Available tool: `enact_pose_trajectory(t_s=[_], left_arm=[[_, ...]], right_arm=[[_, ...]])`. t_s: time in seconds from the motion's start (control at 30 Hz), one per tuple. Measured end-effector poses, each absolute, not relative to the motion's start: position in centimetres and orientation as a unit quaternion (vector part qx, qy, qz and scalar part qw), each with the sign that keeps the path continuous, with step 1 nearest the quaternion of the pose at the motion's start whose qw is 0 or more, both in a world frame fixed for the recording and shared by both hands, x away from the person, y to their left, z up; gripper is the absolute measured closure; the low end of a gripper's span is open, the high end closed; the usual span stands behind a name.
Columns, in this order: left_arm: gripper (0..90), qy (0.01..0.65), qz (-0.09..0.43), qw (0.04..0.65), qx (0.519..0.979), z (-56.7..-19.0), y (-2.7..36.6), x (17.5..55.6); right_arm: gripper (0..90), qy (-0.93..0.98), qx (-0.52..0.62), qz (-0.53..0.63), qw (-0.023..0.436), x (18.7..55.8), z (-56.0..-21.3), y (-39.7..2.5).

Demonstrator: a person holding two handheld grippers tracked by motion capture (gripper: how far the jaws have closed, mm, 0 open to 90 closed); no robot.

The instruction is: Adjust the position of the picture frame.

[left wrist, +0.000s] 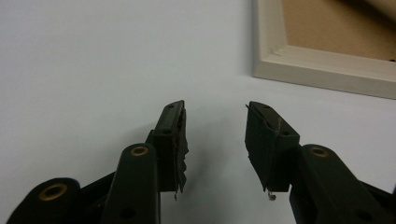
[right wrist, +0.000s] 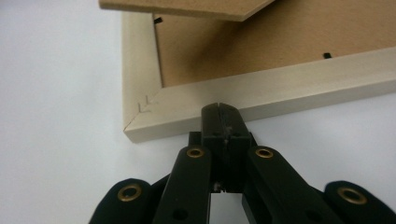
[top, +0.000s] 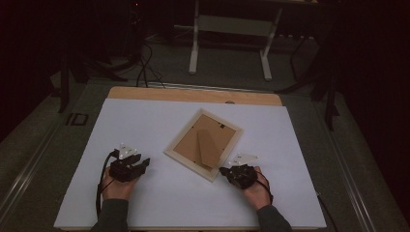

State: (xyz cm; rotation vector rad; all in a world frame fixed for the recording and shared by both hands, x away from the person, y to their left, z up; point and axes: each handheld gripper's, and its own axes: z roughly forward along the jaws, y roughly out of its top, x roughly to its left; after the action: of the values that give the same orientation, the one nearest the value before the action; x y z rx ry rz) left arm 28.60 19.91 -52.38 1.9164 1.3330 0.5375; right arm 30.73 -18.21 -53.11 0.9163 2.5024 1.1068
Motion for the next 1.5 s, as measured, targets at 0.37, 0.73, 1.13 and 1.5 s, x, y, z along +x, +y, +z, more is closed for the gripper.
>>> enact_pose_trajectory(t_s=[0.37,0.73,1.13,1.5], left_arm=[[58.6,0.519,0.207,0.37,0.742,-52.3,20.0,28.6],[58.2,0.519,0.209,0.378,0.737,-52.4,20.0,28.7],[58.2,0.514,0.21,0.379,0.74,-52.4,19.5,28.7],[58.1,0.515,0.207,0.382,0.739,-52.4,19.5,28.8]], right_arm=[[90.0,0.869,0.294,0.38,0.118,30.8,-53.1,-16.3],[90.0,0.877,0.272,0.381,0.108,31.5,-53.1,-13.3],[90.0,0.879,0.265,0.385,0.098,32.3,-53.1,-11.3],[90.0,0.857,0.296,0.405,0.118,34.4,-51.7,-13.2]])
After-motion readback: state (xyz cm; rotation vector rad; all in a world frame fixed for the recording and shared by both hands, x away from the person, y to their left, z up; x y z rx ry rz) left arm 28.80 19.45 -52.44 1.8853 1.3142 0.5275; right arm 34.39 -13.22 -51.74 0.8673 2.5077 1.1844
